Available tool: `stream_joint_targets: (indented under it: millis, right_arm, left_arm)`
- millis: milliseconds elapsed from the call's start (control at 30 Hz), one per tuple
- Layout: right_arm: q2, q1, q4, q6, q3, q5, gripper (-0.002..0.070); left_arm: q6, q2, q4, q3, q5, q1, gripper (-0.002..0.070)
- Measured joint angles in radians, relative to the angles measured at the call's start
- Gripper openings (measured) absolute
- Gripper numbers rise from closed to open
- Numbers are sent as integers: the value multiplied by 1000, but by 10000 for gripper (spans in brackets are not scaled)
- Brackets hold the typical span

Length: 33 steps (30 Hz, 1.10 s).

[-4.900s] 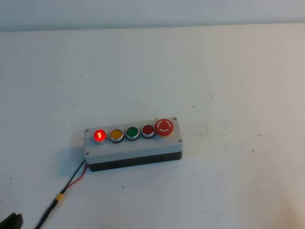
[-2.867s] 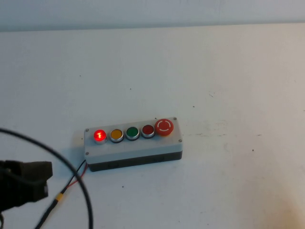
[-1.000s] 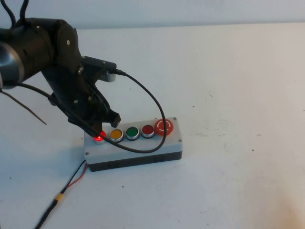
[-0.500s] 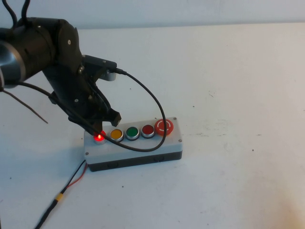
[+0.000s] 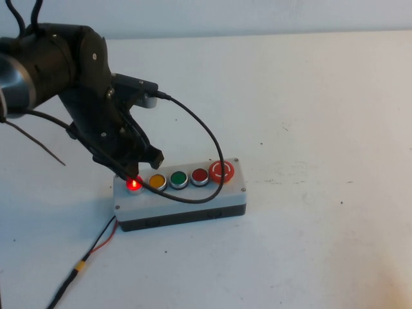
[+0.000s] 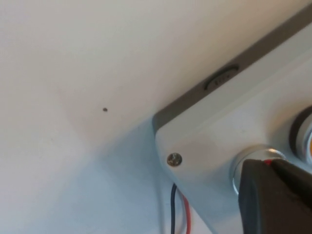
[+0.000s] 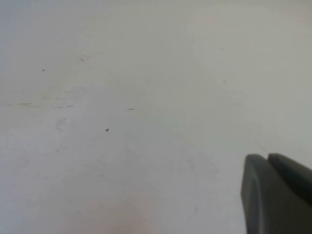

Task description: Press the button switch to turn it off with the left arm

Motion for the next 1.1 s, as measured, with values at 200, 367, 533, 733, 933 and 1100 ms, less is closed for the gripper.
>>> stream_joint_targets:
  millis: [200, 367, 533, 733, 933, 1100]
  right_arm:
    - [0, 0, 0, 0, 0, 0, -16]
    - [0, 0, 0, 0, 0, 0, -16]
    - [0, 0, 0, 0, 0, 0, -16]
    - [0, 0, 0, 0, 0, 0, -16]
    - [0, 0, 0, 0, 0, 0, -16]
    - [0, 0, 0, 0, 0, 0, -16]
  left_arm:
    - [0, -142, 2, 35, -99, 0, -2]
    - [0, -403, 2, 205, -227, 0, -2]
    - [-8, -699, 2, 484, -406, 0, -2]
    - [-83, -1013, 2, 795, -592, 0, -2]
    - [-133, -1220, 10, 997, -718, 0, -2]
    - [-135, -1301, 24, 1040, -731, 0, -2]
